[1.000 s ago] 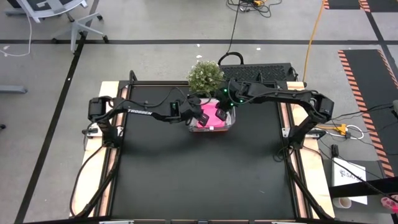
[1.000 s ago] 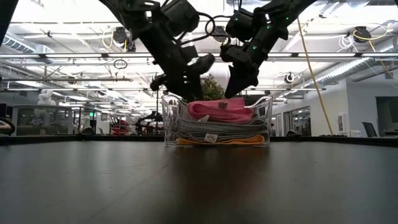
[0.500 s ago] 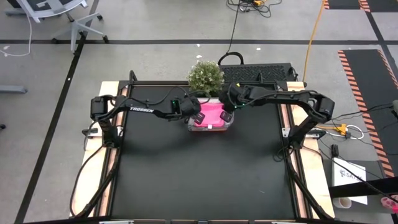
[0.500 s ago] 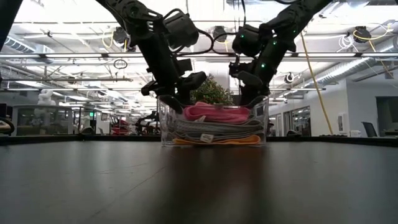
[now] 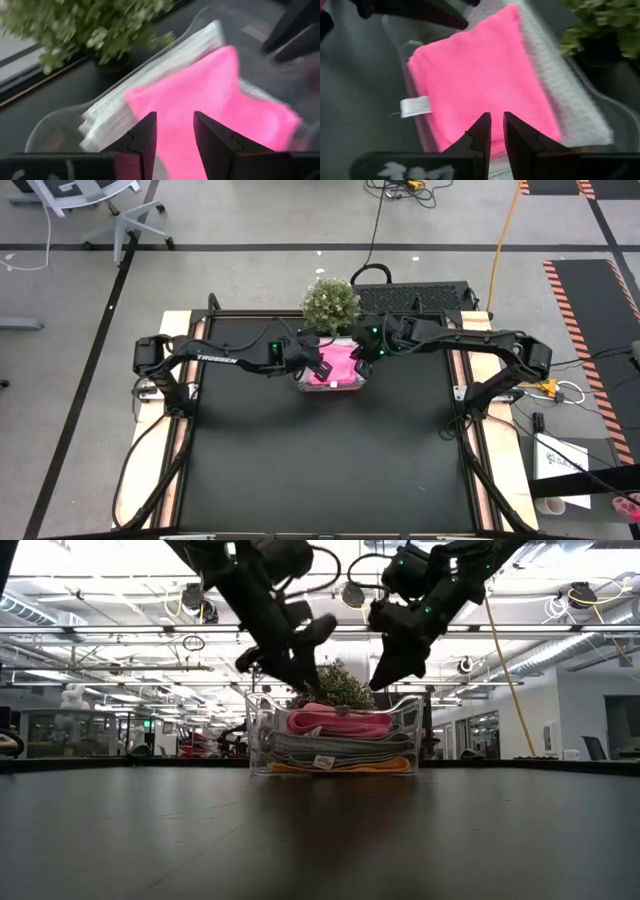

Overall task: Fold microfiber towels
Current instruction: Put the pink microfiber towel into the transparent bin

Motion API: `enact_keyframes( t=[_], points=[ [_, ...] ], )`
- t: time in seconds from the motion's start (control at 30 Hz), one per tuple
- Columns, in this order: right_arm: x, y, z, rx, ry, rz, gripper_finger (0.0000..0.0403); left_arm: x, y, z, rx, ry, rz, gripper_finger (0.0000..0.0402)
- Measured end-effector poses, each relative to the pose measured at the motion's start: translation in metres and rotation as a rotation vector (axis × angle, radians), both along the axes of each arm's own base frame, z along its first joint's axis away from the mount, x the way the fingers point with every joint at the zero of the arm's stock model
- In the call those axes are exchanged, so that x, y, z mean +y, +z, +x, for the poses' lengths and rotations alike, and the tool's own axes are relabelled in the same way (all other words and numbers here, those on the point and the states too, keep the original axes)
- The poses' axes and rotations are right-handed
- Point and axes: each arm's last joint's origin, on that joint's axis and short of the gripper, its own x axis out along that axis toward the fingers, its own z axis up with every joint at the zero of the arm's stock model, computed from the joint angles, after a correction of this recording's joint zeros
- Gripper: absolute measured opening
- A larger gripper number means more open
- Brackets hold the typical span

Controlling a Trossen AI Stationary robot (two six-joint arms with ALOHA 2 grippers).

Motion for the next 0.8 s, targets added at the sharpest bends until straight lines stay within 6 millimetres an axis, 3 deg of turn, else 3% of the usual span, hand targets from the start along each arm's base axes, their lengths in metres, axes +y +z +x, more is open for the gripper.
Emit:
enact_keyframes(
  t=[0.2,0.37,0.7,0.8],
  points=[
    [0.013,-0.004,0.007,0.008,0.058,0.02,0.004,-0.007,0.007,0.001,-0.031,-0.032,0.015,0.0131],
    [0.012,-0.002,0.008,-0.02,0.026,0.033,0.004,-0.006,0.003,0.004,-0.032,-0.056,-0.013,0.0131],
    [0.013,0.001,0.01,-0.046,-0.002,0.056,0.004,0.013,-0.028,0.01,0.064,0.02,0.029,0.0131],
    [0.014,0.001,0.01,-0.046,0.001,0.057,0.004,0.018,-0.037,0.004,0.149,0.032,0.009,0.0131]
  ],
)
